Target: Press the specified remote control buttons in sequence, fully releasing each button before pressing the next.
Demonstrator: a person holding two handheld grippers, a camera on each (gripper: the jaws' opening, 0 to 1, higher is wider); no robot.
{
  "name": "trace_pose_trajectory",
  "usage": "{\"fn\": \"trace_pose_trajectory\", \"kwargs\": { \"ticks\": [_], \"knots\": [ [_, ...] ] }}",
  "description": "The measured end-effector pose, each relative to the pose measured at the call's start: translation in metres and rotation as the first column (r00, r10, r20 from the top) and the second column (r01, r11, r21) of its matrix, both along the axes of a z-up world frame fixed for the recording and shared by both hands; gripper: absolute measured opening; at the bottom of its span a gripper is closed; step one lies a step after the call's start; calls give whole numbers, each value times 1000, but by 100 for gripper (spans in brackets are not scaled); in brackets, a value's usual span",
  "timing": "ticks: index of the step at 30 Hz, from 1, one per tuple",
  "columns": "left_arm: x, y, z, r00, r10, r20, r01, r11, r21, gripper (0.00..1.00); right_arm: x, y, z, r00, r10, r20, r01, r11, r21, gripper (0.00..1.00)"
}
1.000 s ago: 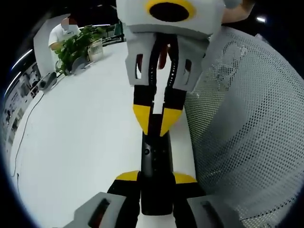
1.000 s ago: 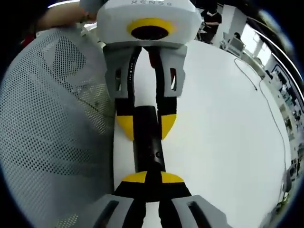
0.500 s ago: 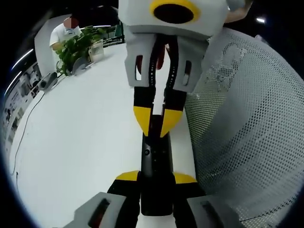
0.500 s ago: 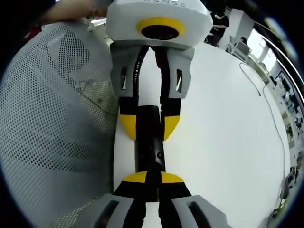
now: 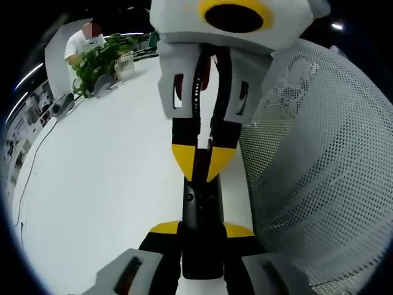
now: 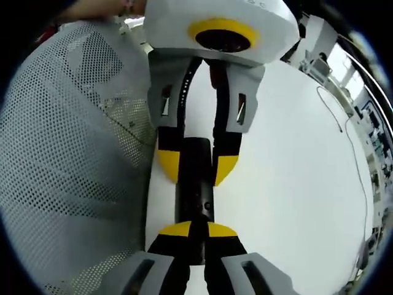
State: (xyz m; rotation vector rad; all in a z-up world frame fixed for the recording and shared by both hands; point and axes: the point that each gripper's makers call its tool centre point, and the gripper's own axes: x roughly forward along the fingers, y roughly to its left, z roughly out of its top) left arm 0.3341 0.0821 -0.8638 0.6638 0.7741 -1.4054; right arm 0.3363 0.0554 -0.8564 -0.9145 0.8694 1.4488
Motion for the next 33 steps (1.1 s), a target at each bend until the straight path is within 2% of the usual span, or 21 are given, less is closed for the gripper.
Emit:
{"fn": "trace_pose_trajectory", "kwargs": {
  "ticks": [4, 9, 12, 17, 22, 29, 33],
  "knots": [
    [0, 0, 0, 1000, 3, -2, -3, 1000, -3, 24, 0, 0, 0, 1000, 17, 17, -17, 1000, -3, 4],
    [0, 0, 0, 1000, 6, -3, -6, 1000, -6, 24, 1, 2, 1, 999, -43, 27, 42, 999, 26, 3],
    [0, 0, 0, 1000, 6, -3, -6, 1000, -6, 24, 1, 3, 0, 999, -45, 29, 44, 999, 24, 3],
    [0, 0, 0, 1000, 3, -2, -3, 1000, -3, 24, -1, 3, 0, 998, 1, 60, 0, 1000, -16, 2],
    [0, 0, 0, 1000, 3, -1, -3, 1000, -3, 24, 1, 3, -3, 999, -4, 52, 6, 999, -50, 2],
    [-1, -1, 0, 1000, 4, 0, -4, 1000, -4, 24, 0, 2, -1, 998, -17, 53, 20, 999, -48, 3],
    [-1, 0, 0, 1000, 2, 2, -2, 1000, -3, 24, 0, 1, 1, 997, -51, 54, 51, 999, -6, 2]
  ]
}}
